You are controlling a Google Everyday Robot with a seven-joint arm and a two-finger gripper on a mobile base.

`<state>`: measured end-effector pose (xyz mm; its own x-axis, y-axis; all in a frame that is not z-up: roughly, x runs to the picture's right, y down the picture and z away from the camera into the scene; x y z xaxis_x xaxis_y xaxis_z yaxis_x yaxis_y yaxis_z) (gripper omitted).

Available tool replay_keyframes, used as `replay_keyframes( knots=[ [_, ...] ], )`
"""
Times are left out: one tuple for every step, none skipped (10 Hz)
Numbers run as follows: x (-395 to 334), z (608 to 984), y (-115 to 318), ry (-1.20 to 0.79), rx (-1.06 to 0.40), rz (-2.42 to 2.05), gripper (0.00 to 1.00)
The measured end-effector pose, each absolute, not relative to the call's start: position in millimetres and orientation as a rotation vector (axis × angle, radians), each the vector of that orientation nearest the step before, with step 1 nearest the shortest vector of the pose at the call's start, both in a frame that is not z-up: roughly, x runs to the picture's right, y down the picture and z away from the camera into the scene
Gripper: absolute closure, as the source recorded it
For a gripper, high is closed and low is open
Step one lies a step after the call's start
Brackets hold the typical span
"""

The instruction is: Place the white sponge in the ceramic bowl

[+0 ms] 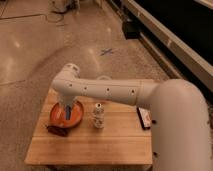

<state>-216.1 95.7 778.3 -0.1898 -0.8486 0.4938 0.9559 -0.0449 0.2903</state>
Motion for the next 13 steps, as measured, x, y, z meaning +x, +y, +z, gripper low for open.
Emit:
replay_keyframes(
  knots=[
    [-221, 786, 99, -0.652, -0.226, -1.648, 0.58],
    [-221, 794, 103, -0.646, -0.244, -1.654, 0.49],
    [-222, 803, 107, -0.639, -0.262, -1.660, 0.37],
    [-224, 811, 111, -0.634, -0.277, -1.667, 0.28],
    [-226, 817, 114, -0.629, -0.290, -1.673, 0.22],
    [-227, 826, 118, -0.623, -0.306, -1.681, 0.20],
    [-230, 835, 123, -0.614, -0.324, -1.690, 0.20],
    [-231, 841, 126, -0.608, -0.336, -1.697, 0.20],
    [-233, 850, 131, -0.601, -0.351, -1.705, 0.20],
    [-235, 851, 133, -0.600, -0.356, -1.710, 0.20],
    [-232, 851, 132, -0.597, -0.359, -1.708, 0.20],
    [-232, 852, 132, -0.594, -0.358, -1.709, 0.20],
    [-233, 851, 133, -0.598, -0.358, -1.709, 0.20]
  ],
)
